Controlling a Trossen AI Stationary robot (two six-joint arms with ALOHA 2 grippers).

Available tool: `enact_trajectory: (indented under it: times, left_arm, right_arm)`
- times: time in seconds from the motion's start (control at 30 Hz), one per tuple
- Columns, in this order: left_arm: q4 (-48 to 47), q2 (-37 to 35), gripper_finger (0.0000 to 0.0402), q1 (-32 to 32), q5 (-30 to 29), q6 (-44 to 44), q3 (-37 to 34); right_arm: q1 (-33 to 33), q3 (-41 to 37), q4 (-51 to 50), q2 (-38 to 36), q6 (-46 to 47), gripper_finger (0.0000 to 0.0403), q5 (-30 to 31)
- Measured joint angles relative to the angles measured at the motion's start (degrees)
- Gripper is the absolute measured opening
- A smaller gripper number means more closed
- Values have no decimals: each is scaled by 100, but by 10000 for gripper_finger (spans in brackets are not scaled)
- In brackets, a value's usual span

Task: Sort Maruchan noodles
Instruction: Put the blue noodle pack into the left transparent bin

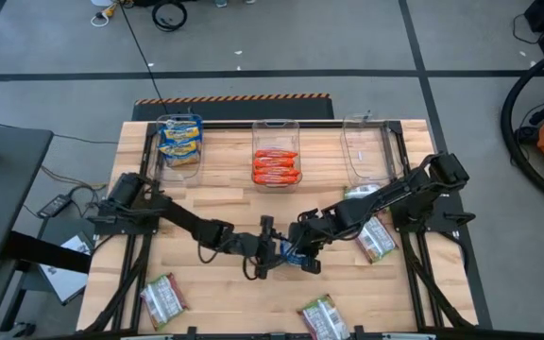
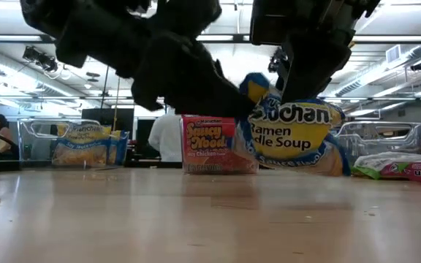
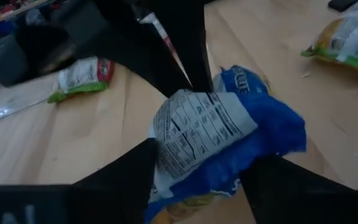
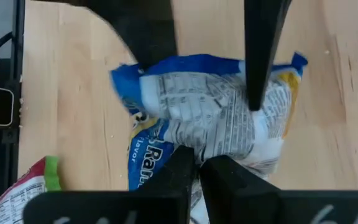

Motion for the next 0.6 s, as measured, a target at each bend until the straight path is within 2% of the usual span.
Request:
enact_trajectory:
  times: [0.13, 0.23, 0.3, 0.37, 0.4, 0.6]
  left_arm:
    - [-206, 2, 161, 46, 130, -29, -8]
    - [-223, -14, 101, 44, 120, -68, -8]
    - [-273, -25, 57, 67, 132, -287, -8]
    - [-509, -54, 19, 125, 135, -621, -10]
    - [-637, -84, 11, 166, 126, -829, -17]
    - [-1426, -417, 10, 397, 112, -1917, -14]
  right_arm:
    - [15, 0, 20, -15, -163, 48, -19]
    - [45, 15, -84, -143, -241, 72, -192]
    - [124, 78, -321, -300, -212, 93, -95]
    - [299, 125, -579, -475, -153, 112, 341]
    - [416, 125, -667, -544, -132, 120, 600]
    - [1256, 125, -784, -491, 199, 162, 2467]
